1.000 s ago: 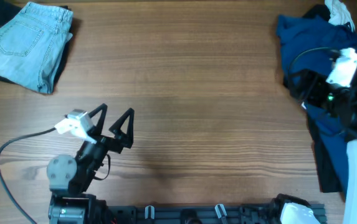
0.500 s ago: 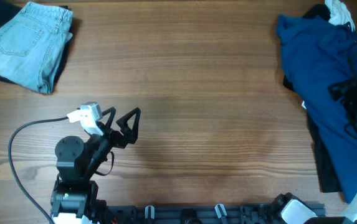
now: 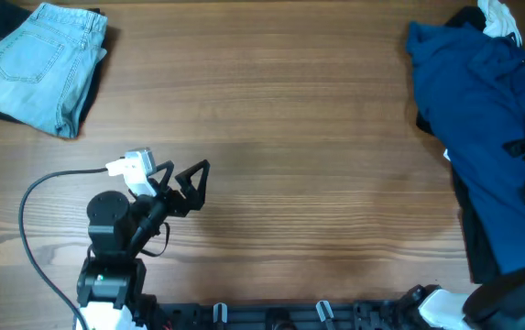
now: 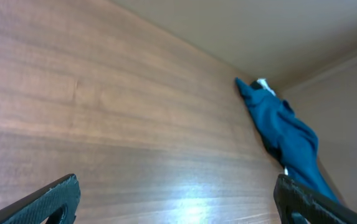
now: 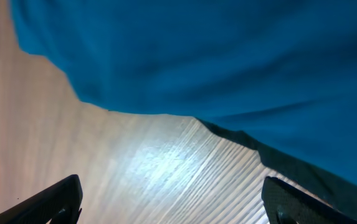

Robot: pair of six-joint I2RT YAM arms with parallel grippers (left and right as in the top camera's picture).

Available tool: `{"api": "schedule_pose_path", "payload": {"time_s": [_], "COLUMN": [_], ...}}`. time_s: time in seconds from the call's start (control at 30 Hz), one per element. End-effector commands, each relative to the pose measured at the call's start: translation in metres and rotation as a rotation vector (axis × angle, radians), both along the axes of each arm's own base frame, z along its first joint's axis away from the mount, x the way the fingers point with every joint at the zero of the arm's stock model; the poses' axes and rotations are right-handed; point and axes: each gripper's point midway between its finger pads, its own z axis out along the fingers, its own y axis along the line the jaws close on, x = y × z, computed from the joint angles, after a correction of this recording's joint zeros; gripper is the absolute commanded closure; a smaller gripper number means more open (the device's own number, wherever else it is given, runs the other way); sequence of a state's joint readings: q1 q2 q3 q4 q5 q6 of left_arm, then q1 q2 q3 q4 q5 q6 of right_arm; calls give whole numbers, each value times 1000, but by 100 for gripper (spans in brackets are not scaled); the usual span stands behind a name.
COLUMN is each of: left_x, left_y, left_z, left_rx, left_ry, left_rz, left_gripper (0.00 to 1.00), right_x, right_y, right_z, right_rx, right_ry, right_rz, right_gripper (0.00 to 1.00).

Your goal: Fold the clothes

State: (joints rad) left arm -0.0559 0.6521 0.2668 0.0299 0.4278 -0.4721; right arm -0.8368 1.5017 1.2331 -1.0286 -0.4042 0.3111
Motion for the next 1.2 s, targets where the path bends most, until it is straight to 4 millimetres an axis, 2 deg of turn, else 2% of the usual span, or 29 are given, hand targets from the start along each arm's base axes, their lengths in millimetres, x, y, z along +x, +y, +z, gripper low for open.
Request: {"api": "schedule_pose_path", "payload": {"time_s": [0.0, 0.1, 0.2, 0.3, 0.4, 0.5, 0.57, 0.6, 0.63, 0.67, 0.7, 0.77, 0.87, 1.0, 1.07, 1.17], "left_x": [2, 1, 1, 1, 1, 2, 2, 2, 1, 1, 0, -1, -2, -2, -4, -6], "left_y": [-4, -7, -9, -11, -17, -24, -29, -31, -33, -35, -38, -41, -47, -53, -55, -59], "left_z": [-8, -18, -27, -31, -30, -26, -26, -26, -27, -29, -31, -34, -38, -40, -40, -40], "left_rx": [6, 0, -5, -4, -3, -2, -1, -1, -1, 0, 1, 2, 3, 3, 4, 4], "left_ry": [38, 78, 114, 130, 122, 101, 94, 94, 97, 103, 110, 121, 133, 136, 137, 137], "left_rz": [-39, -56, -68, -75, -96, -121, -138, -144, -153, -158, -168, -180, -199, -218, -227, -244], "left_gripper": [0, 0, 0, 0, 0, 0, 0, 0, 0, 0, 0, 0, 0, 0, 0, 0], "right_x": [19, 32, 47, 54, 66, 79, 85, 87, 89, 90, 91, 93, 92, 89, 86, 80], "right_y": [-7, -19, -37, -47, -46, -42, -41, -42, -42, -42, -43, -42, -39, -36, -38, -49], "right_z": [-13, -15, -7, -3, 5, 12, 15, 14, 11, 8, 2, -9, -36, -69, -80, -86], "right_rx": [15, -44, -129, -182, -252, -250, -244, -241, -231, -225, -213, -177, -96, -8, 17, 24], "right_ry": [-48, -89, -149, -174, -232, -305, -343, -349, -358, -358, -352, -343, -304, -251, -234, -229], "right_rz": [85, 111, 109, 108, 213, 247, 261, 263, 269, 269, 267, 270, 255, 240, 221, 188], "right_gripper": [20, 20, 19, 19, 29, 29, 32, 38, 41, 40, 31, 24, 33, 34, 33, 29]}}
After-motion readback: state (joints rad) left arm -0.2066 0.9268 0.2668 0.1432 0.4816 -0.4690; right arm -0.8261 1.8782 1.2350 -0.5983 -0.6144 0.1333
